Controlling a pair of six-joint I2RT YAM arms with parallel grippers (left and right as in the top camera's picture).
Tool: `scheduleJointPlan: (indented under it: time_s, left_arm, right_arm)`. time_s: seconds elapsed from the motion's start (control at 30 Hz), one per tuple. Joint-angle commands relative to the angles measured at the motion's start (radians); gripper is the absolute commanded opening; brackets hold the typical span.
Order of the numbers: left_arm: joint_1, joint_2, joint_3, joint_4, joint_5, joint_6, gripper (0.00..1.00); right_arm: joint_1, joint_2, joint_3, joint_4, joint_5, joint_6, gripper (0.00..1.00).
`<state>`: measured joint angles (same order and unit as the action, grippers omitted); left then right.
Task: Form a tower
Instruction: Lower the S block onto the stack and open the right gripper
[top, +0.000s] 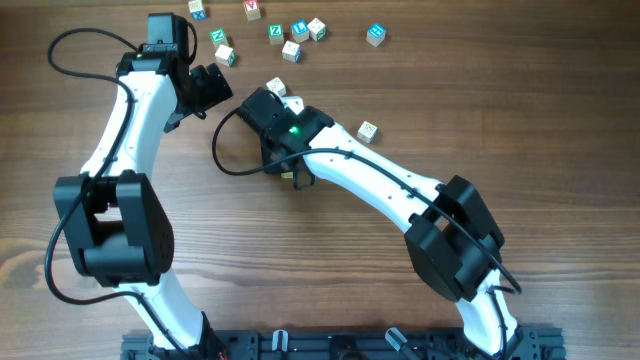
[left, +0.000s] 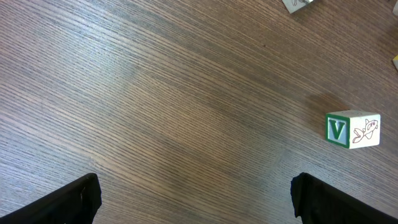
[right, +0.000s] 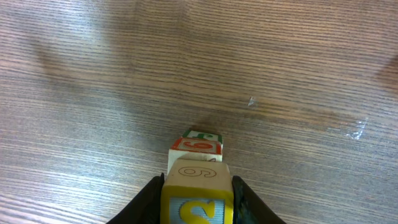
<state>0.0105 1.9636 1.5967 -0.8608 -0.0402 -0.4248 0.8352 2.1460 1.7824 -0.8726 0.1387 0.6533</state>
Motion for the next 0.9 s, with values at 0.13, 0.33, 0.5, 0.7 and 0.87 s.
scheduleJointPlan:
  time_s: [0.13,0.33,0.5,0.7,0.87]
  left_arm:
    - [0.005,-0.013,0.008,0.0,-0.013,-0.01,1.0]
    - [0.005,-0.013,0.008,0.0,-0.013,-0.01,1.0]
    - [0.005,-0.013,0.008,0.0,-0.013,-0.01,1.0]
    - [0.005,-0.013,0.008,0.0,-0.013,-0.009,1.0]
    - [0.005,-0.013,0.008,0.0,-0.013,-0.01,1.0]
  right_arm:
    - [-0.002,0.023,0.015,0.033,0.0,-0.051,0.35]
    - [-0.002,0.023,0.015,0.016,0.0,-0.051,0.38]
    - [-0.002,0.023,0.015,0.012,-0.005,-0.048,0.38]
    - [-0.002,0.023,0.015,-0.001,-0.006,-0.047,0.39]
    - [-0.002,0.023,0.02,0.005,-0.008,-0.049,0.59]
